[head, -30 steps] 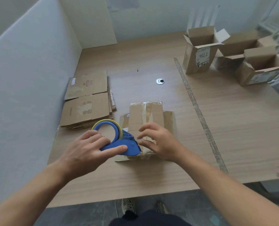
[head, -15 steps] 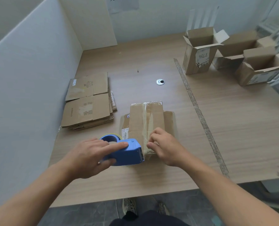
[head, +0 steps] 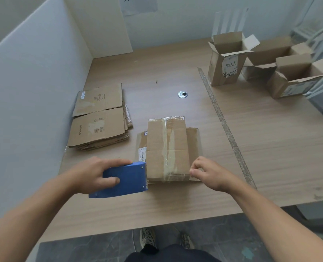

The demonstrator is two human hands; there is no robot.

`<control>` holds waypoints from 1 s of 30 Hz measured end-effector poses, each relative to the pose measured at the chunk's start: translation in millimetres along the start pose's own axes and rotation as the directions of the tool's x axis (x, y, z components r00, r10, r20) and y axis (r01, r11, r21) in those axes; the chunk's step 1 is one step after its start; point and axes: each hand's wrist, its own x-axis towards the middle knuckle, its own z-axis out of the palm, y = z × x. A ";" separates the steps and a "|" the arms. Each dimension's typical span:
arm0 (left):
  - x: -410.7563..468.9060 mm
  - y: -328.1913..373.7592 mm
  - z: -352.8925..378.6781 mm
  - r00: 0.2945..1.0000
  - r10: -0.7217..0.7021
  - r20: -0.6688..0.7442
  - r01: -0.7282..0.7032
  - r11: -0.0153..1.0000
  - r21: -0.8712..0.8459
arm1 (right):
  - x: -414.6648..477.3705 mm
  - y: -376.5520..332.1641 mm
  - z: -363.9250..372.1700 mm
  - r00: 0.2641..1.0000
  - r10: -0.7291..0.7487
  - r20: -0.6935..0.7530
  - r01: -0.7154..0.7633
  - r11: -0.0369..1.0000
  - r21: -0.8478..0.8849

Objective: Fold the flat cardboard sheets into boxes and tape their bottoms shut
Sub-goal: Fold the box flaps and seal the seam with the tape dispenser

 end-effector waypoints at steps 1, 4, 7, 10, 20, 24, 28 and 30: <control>4.7 2.4 -1.0 1.000 -0.016 0.024 0.016 1.000 -0.001 | 1.1 1.0 4.2 1.000 0.028 -0.009 -0.028 1.000 0.014; 19.5 9.7 -0.8 0.996 -0.061 0.064 0.062 0.998 -0.017 | 5.0 7.1 14.4 0.994 0.059 -0.093 -0.057 0.998 0.020; 33.7 13.9 4.5 0.990 -0.111 0.087 0.112 0.994 -0.003 | 11.2 12.4 21.0 0.984 0.100 -0.147 -0.105 0.994 -0.029; 43.1 16.4 8.4 0.984 -0.149 0.094 0.149 0.989 0.007 | 19.2 15.2 26.7 0.976 0.141 -0.167 -0.154 0.986 -0.063; 68.5 20.8 16.7 0.958 -0.227 0.174 0.231 0.973 -0.003 | 41.5 27.1 36.6 0.953 0.262 -0.152 -0.282 0.949 -0.137; 73.2 20.2 23.0 0.941 -0.258 0.217 0.266 0.964 -0.010 | 45.3 30.1 39.6 0.927 0.347 -0.144 -0.363 0.926 -0.100; 76.2 16.4 24.5 0.932 -0.275 0.237 0.289 0.957 -0.029 | 42.7 33.4 28.8 0.899 0.427 -0.096 -0.437 0.892 -0.118; 77.7 18.3 24.9 0.930 -0.278 0.242 0.292 0.956 -0.023 | 38.7 38.2 28.1 0.914 0.402 -0.056 -0.404 0.914 -0.025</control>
